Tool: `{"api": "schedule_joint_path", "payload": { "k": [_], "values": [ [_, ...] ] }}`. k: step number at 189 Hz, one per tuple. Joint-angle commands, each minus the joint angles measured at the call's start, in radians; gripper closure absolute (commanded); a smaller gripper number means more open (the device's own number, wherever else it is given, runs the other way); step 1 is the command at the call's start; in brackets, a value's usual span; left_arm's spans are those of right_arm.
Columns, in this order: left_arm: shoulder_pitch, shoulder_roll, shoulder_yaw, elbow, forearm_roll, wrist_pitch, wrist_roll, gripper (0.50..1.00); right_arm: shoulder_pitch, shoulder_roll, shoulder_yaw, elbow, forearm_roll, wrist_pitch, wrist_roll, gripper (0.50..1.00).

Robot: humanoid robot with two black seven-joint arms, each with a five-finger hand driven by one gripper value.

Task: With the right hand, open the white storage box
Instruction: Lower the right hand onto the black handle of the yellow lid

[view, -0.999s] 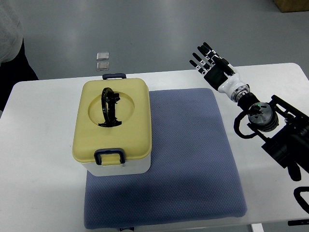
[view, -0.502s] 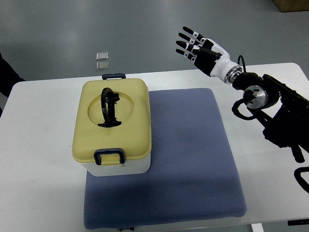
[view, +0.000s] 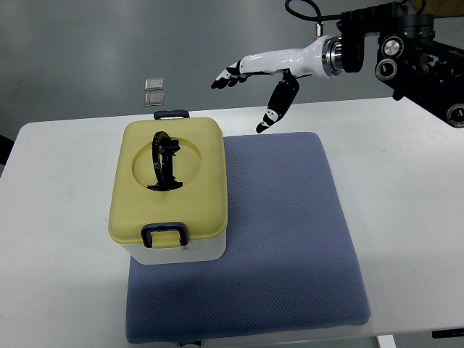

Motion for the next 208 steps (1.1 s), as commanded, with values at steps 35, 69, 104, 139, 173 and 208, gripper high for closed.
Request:
{"api": "schedule_joint_path", "payload": {
  "k": [35,69,104,139,173,208],
  "values": [
    [0.0,0.0,0.001,-0.001,-0.002,0.0,0.002,0.5,0.069,0.057,-0.096,0.011,-0.03,0.0,0.002,0.57],
    [0.0,0.0,0.001,-0.001,-0.002,0.003,0.0,0.5,0.074,0.103,-0.094,0.011,-0.03,0.0,0.005,0.57],
    [0.0,0.0,0.001,0.001,-0.002,0.0,0.002,0.5,0.091,0.144,-0.094,0.01,-0.03,-0.094,0.026,0.57],
    [0.0,0.0,0.0,0.001,-0.002,-0.001,0.002,0.5,0.08,0.169,-0.094,0.01,-0.03,-0.146,0.026,0.57],
    [0.0,0.0,0.0,0.001,-0.002,0.0,0.002,0.5,0.074,0.199,-0.094,0.001,-0.032,-0.177,0.026,0.57],
    [0.0,0.0,0.0,0.001,-0.002,-0.001,0.002,0.5,0.063,0.228,-0.094,-0.005,-0.032,-0.22,0.028,0.572]
  ]
}}
